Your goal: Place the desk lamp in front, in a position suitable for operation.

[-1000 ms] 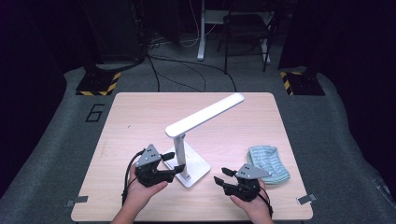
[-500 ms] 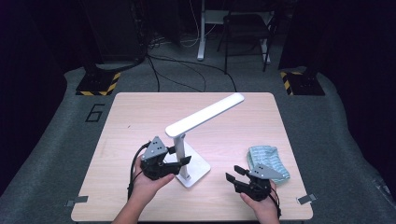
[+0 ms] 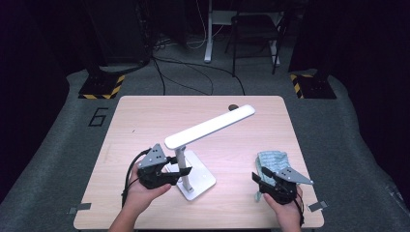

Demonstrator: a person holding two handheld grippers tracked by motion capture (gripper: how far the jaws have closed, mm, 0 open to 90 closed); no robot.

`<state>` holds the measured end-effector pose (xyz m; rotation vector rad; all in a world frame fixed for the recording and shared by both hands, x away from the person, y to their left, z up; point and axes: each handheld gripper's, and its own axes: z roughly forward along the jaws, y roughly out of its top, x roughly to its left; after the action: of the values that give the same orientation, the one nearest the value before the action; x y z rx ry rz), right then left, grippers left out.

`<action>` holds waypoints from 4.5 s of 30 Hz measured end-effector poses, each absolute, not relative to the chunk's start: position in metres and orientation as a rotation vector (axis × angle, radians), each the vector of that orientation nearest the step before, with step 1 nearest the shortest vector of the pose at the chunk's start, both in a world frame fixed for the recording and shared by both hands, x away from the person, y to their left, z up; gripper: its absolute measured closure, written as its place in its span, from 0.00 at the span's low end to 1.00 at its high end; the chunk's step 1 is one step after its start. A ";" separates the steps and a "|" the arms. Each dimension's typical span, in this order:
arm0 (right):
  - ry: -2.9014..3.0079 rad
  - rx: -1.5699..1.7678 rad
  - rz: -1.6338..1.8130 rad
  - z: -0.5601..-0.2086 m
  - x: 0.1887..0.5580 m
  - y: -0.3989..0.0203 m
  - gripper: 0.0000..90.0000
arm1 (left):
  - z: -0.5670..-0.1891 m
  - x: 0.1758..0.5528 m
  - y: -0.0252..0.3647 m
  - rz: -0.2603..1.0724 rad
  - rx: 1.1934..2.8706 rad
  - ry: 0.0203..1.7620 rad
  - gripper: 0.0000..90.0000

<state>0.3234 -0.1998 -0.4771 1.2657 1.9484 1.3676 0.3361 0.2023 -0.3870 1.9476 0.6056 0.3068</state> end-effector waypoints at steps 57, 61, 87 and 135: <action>1.933 1.544 0.973 -0.517 0.350 -0.233 0.77 | -0.354 0.323 0.208 0.183 1.933 0.461 0.57; 1.948 1.518 1.066 -0.509 0.342 -0.221 0.78 | -0.355 0.321 0.208 0.193 1.919 0.466 0.57; 2.382 1.086 1.211 -0.507 0.319 -0.058 0.77 | -0.356 0.316 0.212 0.173 1.911 0.427 0.57; 2.296 1.183 1.172 -0.513 0.417 -0.021 0.77 | -0.357 0.310 0.211 0.253 1.898 0.450 0.58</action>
<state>0.4166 -0.0207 -0.5131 1.1831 2.2955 1.1717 0.3095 0.2114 -0.3573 1.8984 0.4504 0.2530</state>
